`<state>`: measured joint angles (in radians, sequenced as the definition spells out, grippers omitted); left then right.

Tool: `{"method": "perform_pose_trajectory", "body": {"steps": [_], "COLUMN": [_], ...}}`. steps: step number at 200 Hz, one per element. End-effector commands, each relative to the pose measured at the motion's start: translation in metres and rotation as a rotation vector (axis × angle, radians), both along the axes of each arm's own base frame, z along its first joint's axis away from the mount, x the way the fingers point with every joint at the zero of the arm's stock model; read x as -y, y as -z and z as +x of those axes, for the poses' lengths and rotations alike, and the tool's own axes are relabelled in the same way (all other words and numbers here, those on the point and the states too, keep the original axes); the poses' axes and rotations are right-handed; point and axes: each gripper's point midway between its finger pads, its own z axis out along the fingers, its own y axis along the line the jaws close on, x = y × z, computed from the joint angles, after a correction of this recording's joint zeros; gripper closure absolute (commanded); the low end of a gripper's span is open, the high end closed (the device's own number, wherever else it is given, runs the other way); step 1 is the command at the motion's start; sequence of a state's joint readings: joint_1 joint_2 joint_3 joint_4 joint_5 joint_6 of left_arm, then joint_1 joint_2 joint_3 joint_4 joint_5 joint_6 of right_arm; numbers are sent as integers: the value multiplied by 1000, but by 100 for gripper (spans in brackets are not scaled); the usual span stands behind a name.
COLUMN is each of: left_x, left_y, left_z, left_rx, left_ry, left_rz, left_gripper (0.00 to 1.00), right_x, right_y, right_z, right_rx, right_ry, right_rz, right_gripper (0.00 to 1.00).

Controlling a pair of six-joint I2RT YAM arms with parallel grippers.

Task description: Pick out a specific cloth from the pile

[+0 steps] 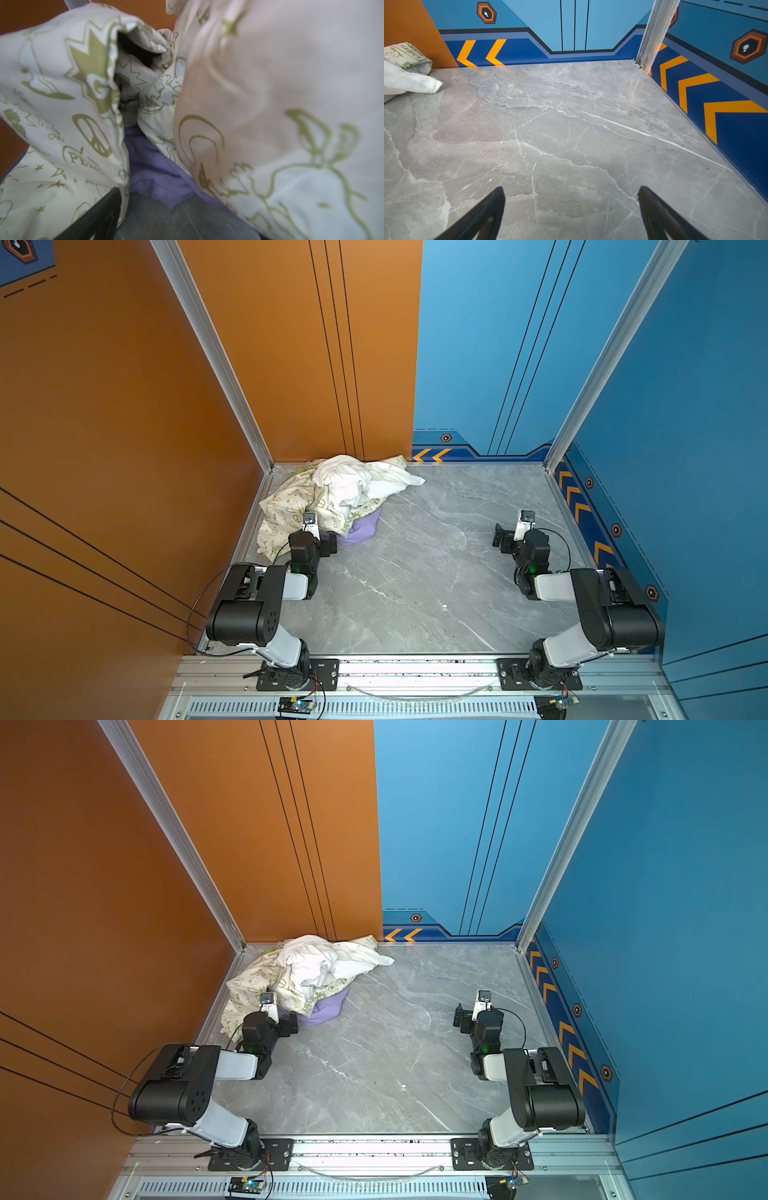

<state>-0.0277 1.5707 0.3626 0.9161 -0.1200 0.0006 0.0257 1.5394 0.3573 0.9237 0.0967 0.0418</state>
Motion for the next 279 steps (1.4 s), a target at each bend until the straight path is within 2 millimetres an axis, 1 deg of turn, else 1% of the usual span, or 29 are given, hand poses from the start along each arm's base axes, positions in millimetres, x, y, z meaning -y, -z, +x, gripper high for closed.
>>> {"method": "perform_pose_trajectory", "body": {"steps": [1, 173, 194, 221, 233, 249, 267, 279], "left_x": [-1, -1, -5, -6, -8, -5, -1, 0], "left_y": [-12, -11, -11, -11, -19, -33, -53, -71], "left_z": [6, 6, 5, 4, 3, -3, -13, -22], "left_rx": [33, 31, 31, 34, 51, 82, 114, 144], "left_ry": [-5, -5, -27, -32, -46, -32, -24, -26], "left_rz": [12, 12, 9, 9, 12, 26, 43, 56], "left_gripper": [2, 2, 2, 2, 2, 2, 2, 2], "right_x": [0, 0, 0, 0, 0, -1, -5, -5], "right_y": [0, 0, 0, 0, 0, -1, -12, -21], "right_z": [3, 4, 4, 4, 4, 4, 2, -2], "right_rx": [-5, -6, -6, -7, -6, -9, -8, -22], "right_ry": [-1, -1, -2, -2, -3, -5, -21, -13], "right_rz": [17, 17, 18, 20, 20, 20, 10, 1], "right_gripper": [0, 0, 0, 0, 0, 0, 0, 0]}}
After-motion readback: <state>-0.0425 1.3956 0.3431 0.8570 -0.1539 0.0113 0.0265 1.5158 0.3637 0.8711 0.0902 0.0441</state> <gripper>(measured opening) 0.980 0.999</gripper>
